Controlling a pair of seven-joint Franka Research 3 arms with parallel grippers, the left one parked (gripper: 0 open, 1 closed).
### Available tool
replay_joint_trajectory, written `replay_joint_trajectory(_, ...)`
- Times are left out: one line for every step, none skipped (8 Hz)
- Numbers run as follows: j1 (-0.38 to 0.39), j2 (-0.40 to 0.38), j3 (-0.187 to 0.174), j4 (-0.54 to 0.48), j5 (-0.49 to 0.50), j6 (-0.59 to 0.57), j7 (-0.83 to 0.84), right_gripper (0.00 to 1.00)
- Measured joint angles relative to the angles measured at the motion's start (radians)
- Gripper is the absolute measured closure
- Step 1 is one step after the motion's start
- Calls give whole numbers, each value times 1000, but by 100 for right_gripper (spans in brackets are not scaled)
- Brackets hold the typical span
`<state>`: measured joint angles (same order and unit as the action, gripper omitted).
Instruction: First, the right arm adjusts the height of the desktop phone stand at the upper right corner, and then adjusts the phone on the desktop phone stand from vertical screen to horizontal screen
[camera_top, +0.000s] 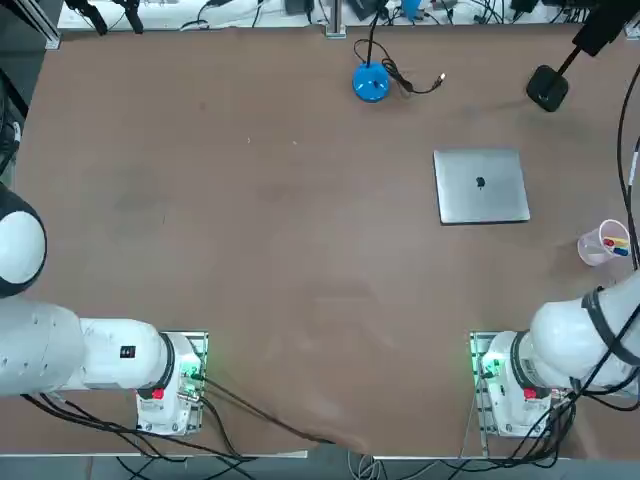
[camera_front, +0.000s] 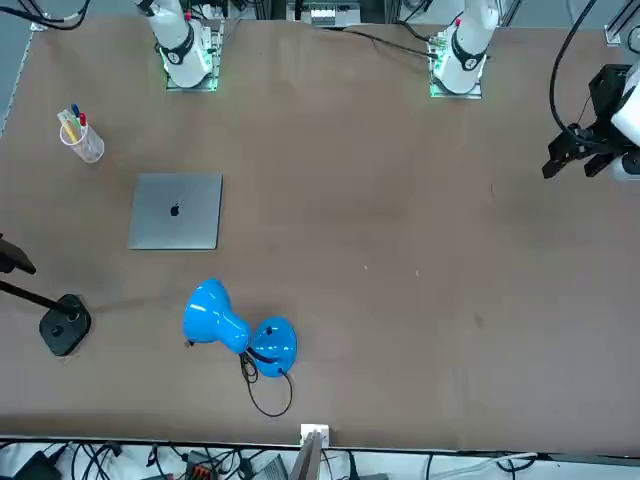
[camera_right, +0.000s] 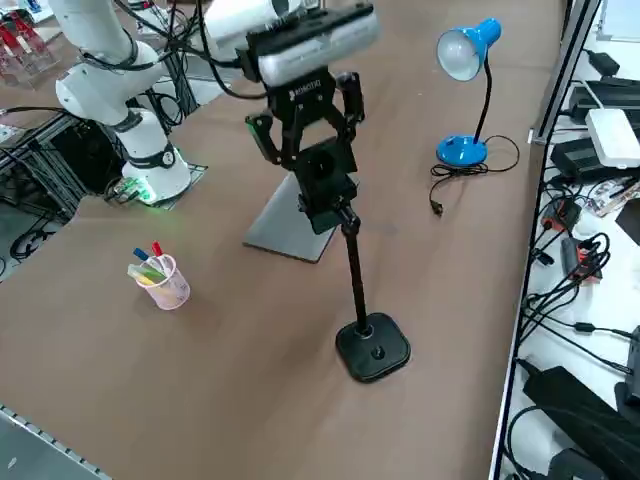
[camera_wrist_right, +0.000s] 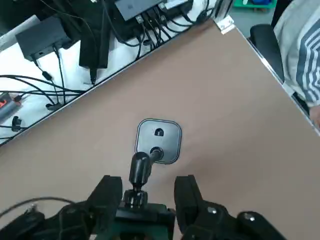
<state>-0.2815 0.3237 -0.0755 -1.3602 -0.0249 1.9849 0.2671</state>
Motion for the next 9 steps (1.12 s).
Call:
replay_joint_trajectory(0,15,0,0,1,3,24,35)
replay_joint_trajectory(0,28,1,1,2,5,50,36)
replay_joint_trajectory(0,39,3,1,2,6,63,36)
replay_joint_trajectory(0,47,6,2,3,7,79,36)
replay_joint_trajectory(1,53,8,3,3,7,92,36)
replay_joint_trajectory(1,59,9,3,3,7,96,36)
replay_joint_trajectory(1,66,10,3,3,7,98,36)
replay_joint_trajectory(1,73,9,3,3,7,98,36)
replay_joint_trajectory(1,80,10,3,3,7,98,37)
